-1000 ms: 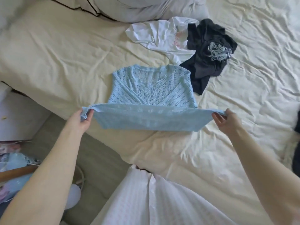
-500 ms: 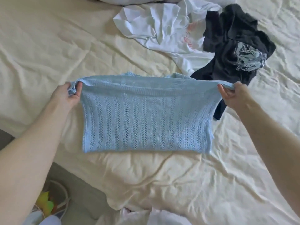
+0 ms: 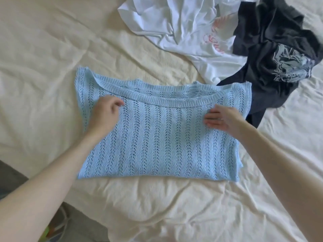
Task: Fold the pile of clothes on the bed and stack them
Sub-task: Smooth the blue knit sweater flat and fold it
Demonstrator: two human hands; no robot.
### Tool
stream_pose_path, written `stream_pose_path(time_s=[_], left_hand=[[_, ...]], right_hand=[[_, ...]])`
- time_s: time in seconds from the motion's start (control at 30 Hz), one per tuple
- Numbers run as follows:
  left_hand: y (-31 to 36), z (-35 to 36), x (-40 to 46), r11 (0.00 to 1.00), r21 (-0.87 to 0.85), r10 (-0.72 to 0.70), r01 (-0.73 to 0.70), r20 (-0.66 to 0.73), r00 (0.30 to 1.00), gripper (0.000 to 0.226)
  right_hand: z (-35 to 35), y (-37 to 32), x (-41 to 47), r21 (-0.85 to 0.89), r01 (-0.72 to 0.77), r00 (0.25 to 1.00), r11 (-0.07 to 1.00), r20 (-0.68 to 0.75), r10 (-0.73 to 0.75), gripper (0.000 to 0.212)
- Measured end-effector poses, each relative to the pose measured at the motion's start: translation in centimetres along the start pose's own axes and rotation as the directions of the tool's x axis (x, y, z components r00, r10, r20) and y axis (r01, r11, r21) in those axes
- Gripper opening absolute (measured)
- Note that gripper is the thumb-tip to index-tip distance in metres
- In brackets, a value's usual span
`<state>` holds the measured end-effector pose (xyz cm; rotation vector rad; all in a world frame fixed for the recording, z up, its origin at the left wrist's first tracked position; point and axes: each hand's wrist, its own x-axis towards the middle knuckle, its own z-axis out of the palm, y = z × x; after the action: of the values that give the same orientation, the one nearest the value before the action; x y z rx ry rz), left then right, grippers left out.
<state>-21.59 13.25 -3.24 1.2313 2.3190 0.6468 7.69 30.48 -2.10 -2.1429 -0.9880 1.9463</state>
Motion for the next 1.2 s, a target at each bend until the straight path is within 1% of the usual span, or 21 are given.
stream_pose_path(time_s=[0.07, 0.1, 0.13, 0.2, 0.23, 0.27, 0.3, 0.33, 0.37, 0.4, 0.43, 0.47, 0.57, 0.6, 0.67, 0.73, 0.83, 0.9, 1.0, 1.1, 1.2], left_hand=[[0.6, 1.9, 0.0, 0.934, 0.205, 0.224, -0.293, 0.302, 0.927, 0.033], [1.1, 2.4, 0.5, 0.905, 0.231, 0.269, -0.358, 0.344, 0.9, 0.04], [1.5, 2.6, 1.4, 0.903, 0.233, 0.278, -0.361, 0.323, 0.905, 0.047], [2.4, 2.4, 3.3, 0.953, 0.213, 0.173, -0.215, 0.203, 0.964, 0.055], [2.6, 2.0, 4.0, 0.972, 0.189, 0.109, -0.138, 0.157, 0.982, 0.056], [2.6, 1.7, 4.3, 0.982, 0.168, 0.072, -0.092, 0.12, 0.99, 0.056], [2.6, 1.5, 4.2, 0.982, 0.168, 0.069, -0.084, 0.096, 0.993, 0.055], [2.5, 1.5, 3.6, 0.976, 0.187, 0.096, -0.111, 0.09, 0.991, 0.054], [2.3, 1.6, 2.7, 0.966, 0.208, 0.132, -0.151, 0.1, 0.986, 0.053], [2.1, 1.9, 1.5, 0.957, 0.222, 0.165, -0.188, 0.116, 0.979, 0.052], [1.9, 2.2, -0.1, 0.949, 0.228, 0.19, -0.219, 0.142, 0.972, 0.051], [1.7, 2.6, -2.0, 0.943, 0.222, 0.211, -0.247, 0.175, 0.962, 0.05], [1.3, 4.6, -7.3, 0.902, 0.236, 0.278, -0.361, 0.321, 0.905, 0.05], [1.1, 5.2, -8.6, 0.892, 0.271, 0.244, -0.362, 0.387, 0.889, 0.051], [0.0, 5.8, -9.3, 0.875, 0.372, 0.121, -0.309, 0.451, 0.885, 0.052], [-1.6, 5.7, -8.2, 0.815, 0.495, 0.05, -0.3, 0.456, 0.888, 0.052], [-2.5, 4.4, -6.0, 0.795, 0.535, 0.044, -0.286, 0.42, 0.907, 0.055], [-1.6, 3.8, -6.4, 0.869, 0.449, 0.079, -0.208, 0.289, 0.954, 0.053], [1.1, 4.9, -10.6, 0.905, 0.366, 0.152, -0.219, 0.202, 0.967, 0.05], [2.9, 7.6, -15.9, 0.896, 0.376, 0.132, -0.237, 0.282, 0.95, 0.048], [1.5, 9.5, -17.1, 0.863, 0.455, 0.073, -0.217, 0.313, 0.947, 0.05]], right_hand=[[0.9, -0.7, 0.3, 0.017, -0.1, 0.978, 0.995, 0.185, 0.095, 0.025], [1.1, -1.4, 0.8, 0.124, -0.105, 0.968, 0.987, 0.241, 0.073, 0.026], [1.2, -2.2, 1.2, 0.287, -0.088, 0.965, 0.954, 0.262, 0.01, 0.027], [1.1, -3.5, 1.9, 0.657, -0.017, 0.975, 0.754, 0.177, -0.132, 0.03], [0.9, -3.9, 1.9, 0.766, 0.031, 0.98, 0.642, 0.101, -0.169, 0.031], [0.9, -4.1, 1.7, 0.797, 0.084, 0.982, 0.598, 0.035, -0.185, 0.033], [1.1, -3.8, 1.3, 0.751, 0.15, 0.979, 0.643, -0.024, -0.2, 0.035], [1.5, -3.1, 0.6, 0.623, 0.235, 0.968, 0.746, -0.083, -0.236, 0.035], [2.1, -1.9, -0.3, 0.411, 0.34, 0.941, 0.846, -0.142, -0.308, 0.032], [2.8, -0.4, -1.1, 0.143, 0.45, 0.889, 0.882, -0.171, -0.426, 0.03], [3.6, 1.4, -2.0, -0.122, 0.546, 0.817, 0.829, -0.141, -0.559, 0.03], [4.3, 3.5, -3.0, -0.326, 0.615, 0.746, 0.718, -0.056, -0.664, 0.031], [6.0, 9.5, -5.2, -0.613, 0.737, 0.566, 0.284, 0.329, -0.756, 0.037], [6.2, 11.1, -5.4, -0.656, 0.742, 0.531, 0.14, 0.447, -0.72, 0.041], [6.0, 13.0, -5.1, -0.714, 0.698, 0.546, -0.063, 0.586, -0.599, 0.05], [4.6, 13.0, -3.8, -0.8, 0.583, 0.62, -0.142, 0.551, -0.559, 0.056], [2.7, 11.7, -2.3, -0.923, 0.376, 0.726, -0.08, 0.347, -0.594, 0.058], [2.7, 11.2, -3.0, -0.938, 0.347, 0.719, 0.006, 0.262, -0.644, 0.056], [5.3, 12.8, -5.8, -0.899, 0.436, 0.649, -0.04, 0.345, -0.678, 0.056], [8.7, 16.6, -8.0, -0.833, 0.544, 0.606, -0.098, 0.472, -0.64, 0.051], [8.9, 18.7, -7.1, -0.832, 0.536, 0.588, -0.141, 0.488, -0.645, 0.049]])
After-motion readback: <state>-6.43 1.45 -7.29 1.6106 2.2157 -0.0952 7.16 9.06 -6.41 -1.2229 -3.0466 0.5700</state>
